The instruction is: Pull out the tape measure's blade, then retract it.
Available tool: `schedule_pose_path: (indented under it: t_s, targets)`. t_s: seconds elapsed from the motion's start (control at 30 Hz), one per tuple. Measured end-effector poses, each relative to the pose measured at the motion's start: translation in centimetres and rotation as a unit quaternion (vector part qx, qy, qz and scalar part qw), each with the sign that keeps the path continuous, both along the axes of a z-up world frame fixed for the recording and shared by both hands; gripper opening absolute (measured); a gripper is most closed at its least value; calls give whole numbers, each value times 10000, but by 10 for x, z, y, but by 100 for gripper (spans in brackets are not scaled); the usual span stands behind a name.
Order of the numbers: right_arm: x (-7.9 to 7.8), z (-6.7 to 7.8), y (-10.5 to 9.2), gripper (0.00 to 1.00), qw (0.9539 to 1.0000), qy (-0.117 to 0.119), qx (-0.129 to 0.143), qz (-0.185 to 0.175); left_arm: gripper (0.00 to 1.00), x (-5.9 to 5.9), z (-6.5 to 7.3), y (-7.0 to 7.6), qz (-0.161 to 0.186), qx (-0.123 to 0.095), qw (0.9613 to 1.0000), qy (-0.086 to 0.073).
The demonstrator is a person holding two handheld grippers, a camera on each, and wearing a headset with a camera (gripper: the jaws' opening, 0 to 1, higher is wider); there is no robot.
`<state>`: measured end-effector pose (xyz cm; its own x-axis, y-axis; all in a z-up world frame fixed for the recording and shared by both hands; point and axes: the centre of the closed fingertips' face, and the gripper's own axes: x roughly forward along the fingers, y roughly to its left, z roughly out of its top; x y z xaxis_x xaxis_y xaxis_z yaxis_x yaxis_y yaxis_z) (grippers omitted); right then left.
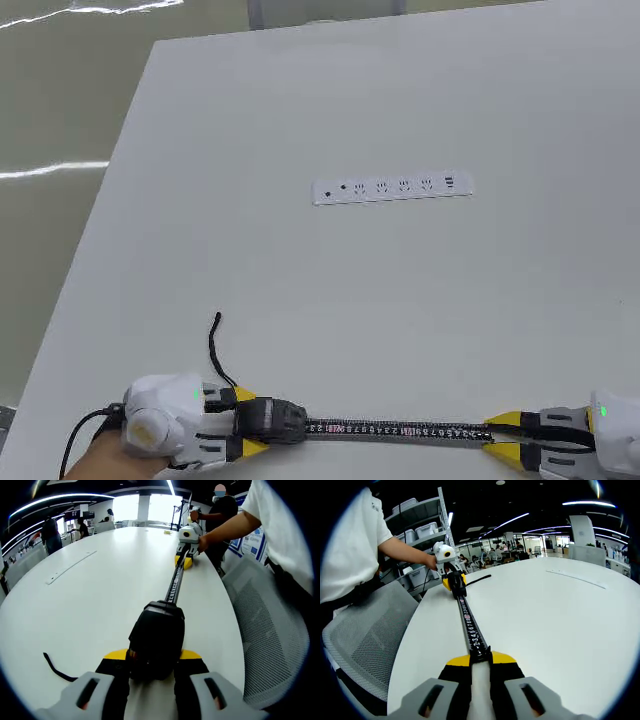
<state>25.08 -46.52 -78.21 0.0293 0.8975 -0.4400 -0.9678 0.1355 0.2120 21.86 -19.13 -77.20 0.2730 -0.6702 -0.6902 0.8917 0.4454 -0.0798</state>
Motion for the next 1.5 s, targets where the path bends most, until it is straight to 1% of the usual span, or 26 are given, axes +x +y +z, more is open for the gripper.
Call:
schedule_pose_path:
  t_s: [0.3,0.37,0.47,0.57,0.63,0.67,0.7,0.77,0.87,0.93,1.0,1.07,1.2,1.3,1.43,1.5]
  targets:
    - [0,0,0,11,9999,-88,-52,-8,30,0,1,0,2,12,10000,-11]
    - [0,-2,-1,11,9999,-103,-57,6,30,0,1,0,5,8,10000,-9]
    - [0,1,1,12,9999,-88,-52,-4,31,0,1,0,3,14,10000,-6]
    - [0,-1,-1,12,9999,-124,-54,8,31,0,-1,0,-25,72,10000,-6]
    - [0,-2,-1,12,9999,-98,-57,-22,31,0,-2,0,-35,107,9999,-7]
    - [1,1,1,13,10000,-73,-3,-62,31,0,-2,0,-43,132,9999,-17]
    - [2,0,0,13,9999,-44,-60,-136,31,0,-2,0,-48,161,9999,-34]
    - [2,2,2,13,9999,-45,-23,-163,31,0,-2,0,-24,165,9999,-42]
    - [2,1,2,13,9998,-18,-35,-185,32,0,-4,1,68,149,9999,-32]
    - [2,0,1,14,9998,-8,-46,-194,33,0,-4,3,80,180,9998,-56]
    - [2,0,1,14,9998,13,-46,-202,35,0,-2,2,120,146,9998,-51]
    - [1,1,1,15,9998,16,-55,-205,38,2,-2,2,120,153,9998,-104]
    - [1,3,3,21,9997,18,-38,-252,39,1,0,2,134,131,9998,-97]
    - [1,2,2,21,9996,23,-38,-270,40,1,0,3,162,137,9997,-83]
    - [1,0,1,23,9995,23,-36,-310,45,0,1,3,242,74,9997,-45]
    - [0,1,1,24,9994,28,-34,-335,46,0,3,3,266,59,9996,-71]
